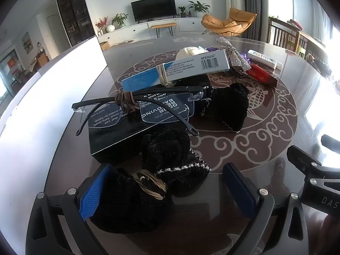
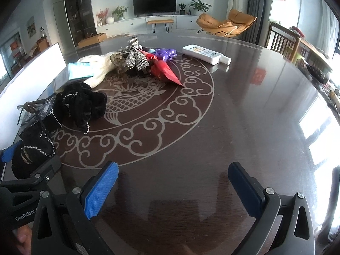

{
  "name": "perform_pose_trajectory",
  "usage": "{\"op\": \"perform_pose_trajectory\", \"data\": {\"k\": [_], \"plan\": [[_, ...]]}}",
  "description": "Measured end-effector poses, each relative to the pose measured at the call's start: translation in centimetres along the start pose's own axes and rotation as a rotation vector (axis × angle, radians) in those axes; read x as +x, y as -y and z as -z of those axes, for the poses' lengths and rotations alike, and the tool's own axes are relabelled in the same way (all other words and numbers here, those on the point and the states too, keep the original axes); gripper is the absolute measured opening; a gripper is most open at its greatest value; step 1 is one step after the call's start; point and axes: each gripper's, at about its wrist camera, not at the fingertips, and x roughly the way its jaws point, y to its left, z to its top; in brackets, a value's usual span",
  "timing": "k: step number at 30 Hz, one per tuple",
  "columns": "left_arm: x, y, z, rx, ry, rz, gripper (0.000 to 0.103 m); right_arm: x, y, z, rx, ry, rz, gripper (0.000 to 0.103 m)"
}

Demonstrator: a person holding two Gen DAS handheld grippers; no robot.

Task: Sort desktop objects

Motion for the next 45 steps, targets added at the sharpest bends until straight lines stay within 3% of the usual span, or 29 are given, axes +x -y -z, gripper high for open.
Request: {"op": "perform_pose_trajectory", "data": {"k": [30,34,45], "plan": [[0.2,-1.3,0.3,-0.039,-0.018,0.021,0.103,0.7,-0.2,-0.2,-0.012,-0.020,-0.007,0.103],[-0.9,-1.8,0.4,-0.054,0.037,0.076,0.103,0.6,-0.3,-0.2,-0.010,-0.019,-0.011,0.103],[-0.4,-2.7,0.4,-0.112,0.017,0.111,0.103,0.7,-0.2,-0.2,-0.008,-0.018,-0.014,0.103]]}}
